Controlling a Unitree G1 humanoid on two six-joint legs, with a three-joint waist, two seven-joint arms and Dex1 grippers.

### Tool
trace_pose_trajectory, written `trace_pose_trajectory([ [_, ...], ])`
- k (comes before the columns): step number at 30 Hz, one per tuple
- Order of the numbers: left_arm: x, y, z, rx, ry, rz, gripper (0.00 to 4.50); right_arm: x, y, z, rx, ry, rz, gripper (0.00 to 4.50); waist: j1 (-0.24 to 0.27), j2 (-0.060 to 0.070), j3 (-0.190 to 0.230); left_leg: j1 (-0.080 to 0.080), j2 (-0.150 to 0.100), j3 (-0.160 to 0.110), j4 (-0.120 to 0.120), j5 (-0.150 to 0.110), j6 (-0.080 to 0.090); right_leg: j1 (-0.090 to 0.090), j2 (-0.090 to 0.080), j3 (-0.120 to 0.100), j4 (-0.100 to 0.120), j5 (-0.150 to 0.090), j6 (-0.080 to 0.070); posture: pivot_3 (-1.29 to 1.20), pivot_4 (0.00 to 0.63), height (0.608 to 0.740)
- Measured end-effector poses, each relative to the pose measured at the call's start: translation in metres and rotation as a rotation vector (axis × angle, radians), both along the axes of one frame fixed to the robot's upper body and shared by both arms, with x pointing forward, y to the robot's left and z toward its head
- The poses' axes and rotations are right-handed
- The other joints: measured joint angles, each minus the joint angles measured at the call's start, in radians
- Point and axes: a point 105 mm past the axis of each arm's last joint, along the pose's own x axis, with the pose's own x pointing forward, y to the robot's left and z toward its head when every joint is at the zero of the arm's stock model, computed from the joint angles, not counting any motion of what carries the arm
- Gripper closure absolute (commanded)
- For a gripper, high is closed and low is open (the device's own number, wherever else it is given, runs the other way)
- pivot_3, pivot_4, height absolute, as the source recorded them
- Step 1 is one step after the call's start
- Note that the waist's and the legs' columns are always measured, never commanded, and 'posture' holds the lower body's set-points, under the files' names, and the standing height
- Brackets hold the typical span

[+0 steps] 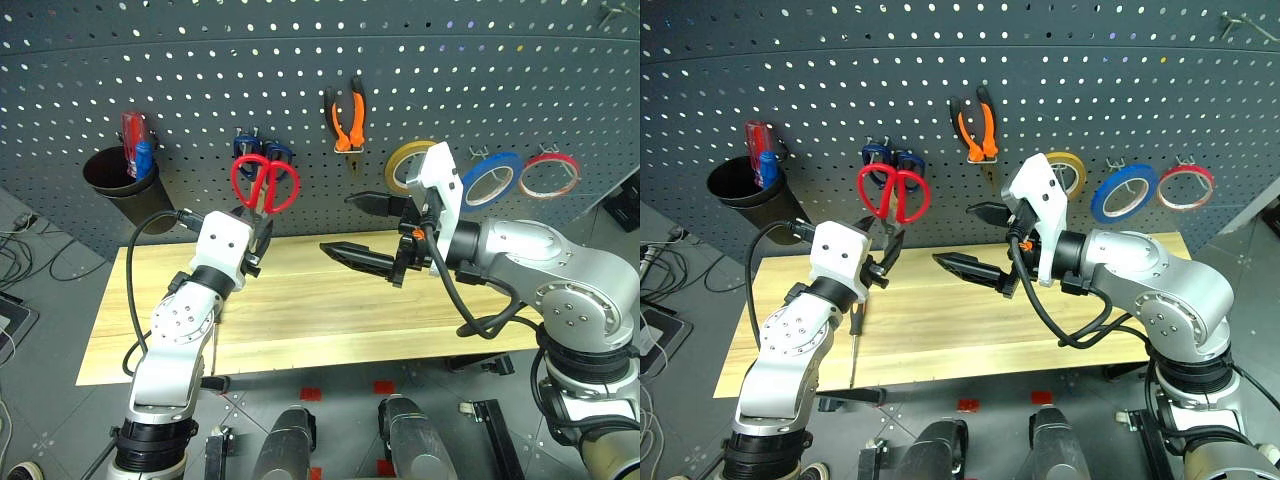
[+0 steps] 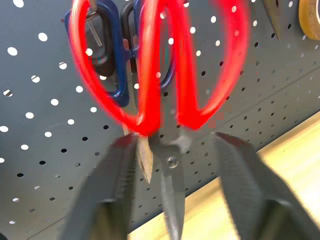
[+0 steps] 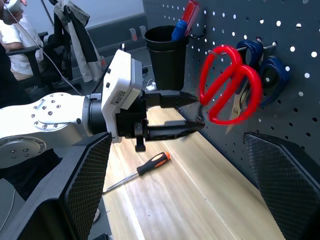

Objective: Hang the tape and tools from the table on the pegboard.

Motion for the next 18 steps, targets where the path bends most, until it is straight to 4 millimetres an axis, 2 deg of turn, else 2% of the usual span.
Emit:
trace_pose_trajectory([
  [3,0.001,0.003,0.002,-0.001,-0.010,0.021,0.23,0.000,0.000,0.000,-0.001,0.001,-0.001,0.00,0.000,0.000,0.000,0.000,0.000,0.000,0.000,0.000,0.000,0.000,0.000,0.000,0.000,0.000,0.000,-0.08,0.229,0.740],
  [4,0.001,0.005,0.002,0.000,-0.010,0.030,0.05,0.000,0.000,-0.001,-0.001,0.002,-0.001,0.00,0.000,0.000,0.000,0.000,0.000,0.000,0.000,0.000,0.000,0.000,0.000,0.000,0.000,0.000,0.000,-0.08,0.231,0.740],
  [7,-0.001,0.016,-0.005,-0.003,0.027,0.076,0.05,0.001,0.000,-0.004,-0.007,0.010,-0.006,0.00,-0.002,0.000,0.000,0.000,0.000,0.000,0.000,0.000,0.000,0.000,0.000,0.000,0.000,0.000,0.000,-0.07,0.236,0.740],
  [10,-0.010,0.040,-0.044,-0.012,0.216,0.136,0.05,0.005,-0.003,-0.018,-0.050,0.035,-0.050,0.00,-0.008,0.000,0.000,0.000,0.000,0.000,-0.001,0.000,0.000,-0.001,0.000,0.000,0.000,0.000,0.000,-0.06,0.244,0.740],
  [13,-0.020,0.060,-0.080,-0.091,0.419,0.163,0.05,0.007,0.001,-0.038,-0.103,0.085,-0.091,0.00,-0.011,0.000,0.000,0.000,0.001,0.000,0.000,-0.001,0.001,-0.001,0.001,0.000,0.001,0.000,0.000,-0.06,0.257,0.740],
  [18,-0.034,0.091,-0.103,-0.228,0.577,0.234,0.05,0.001,0.016,-0.052,-0.114,0.153,-0.101,0.00,-0.011,0.000,0.000,0.000,0.001,-0.001,0.000,-0.001,0.001,0.000,0.001,0.000,0.000,0.000,0.000,-0.05,0.280,0.740],
])
